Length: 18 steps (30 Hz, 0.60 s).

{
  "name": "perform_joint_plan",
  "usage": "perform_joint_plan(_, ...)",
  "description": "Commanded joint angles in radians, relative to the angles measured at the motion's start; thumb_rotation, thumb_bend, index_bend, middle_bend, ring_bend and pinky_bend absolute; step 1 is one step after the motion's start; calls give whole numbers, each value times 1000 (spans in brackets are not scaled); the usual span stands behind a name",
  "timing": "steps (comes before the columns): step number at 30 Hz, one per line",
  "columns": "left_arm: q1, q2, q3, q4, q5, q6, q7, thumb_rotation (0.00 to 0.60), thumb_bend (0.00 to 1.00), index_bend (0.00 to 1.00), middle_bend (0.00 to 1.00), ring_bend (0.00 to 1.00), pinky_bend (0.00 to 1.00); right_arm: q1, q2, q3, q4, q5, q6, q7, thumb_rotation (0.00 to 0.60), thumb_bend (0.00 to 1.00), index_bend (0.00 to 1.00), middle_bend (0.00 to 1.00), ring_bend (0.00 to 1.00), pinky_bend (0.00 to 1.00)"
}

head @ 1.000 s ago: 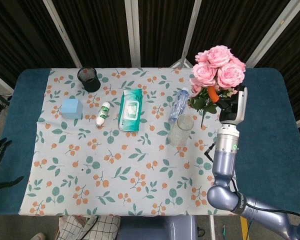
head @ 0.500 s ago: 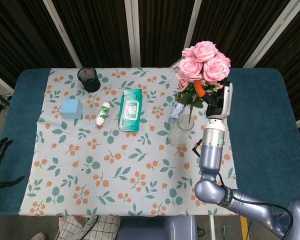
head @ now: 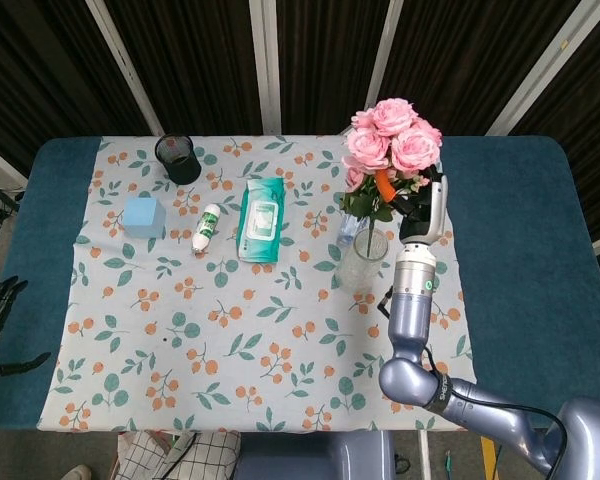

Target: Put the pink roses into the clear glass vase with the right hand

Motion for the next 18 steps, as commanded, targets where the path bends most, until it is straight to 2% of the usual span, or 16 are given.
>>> perform_joint_plan(1,-1,0,1,0,2,-1,0,600,0,0,0,0,0,-17,-2,-15,-7,-3,2,3,600,276,528,533,468,329)
perform_joint_plan(18,-1,-4,3,-8,13,10,17,600,0,0,0,0,0,-148,57,-75,-123,-27,24,-29,600,277,528,533,467,329)
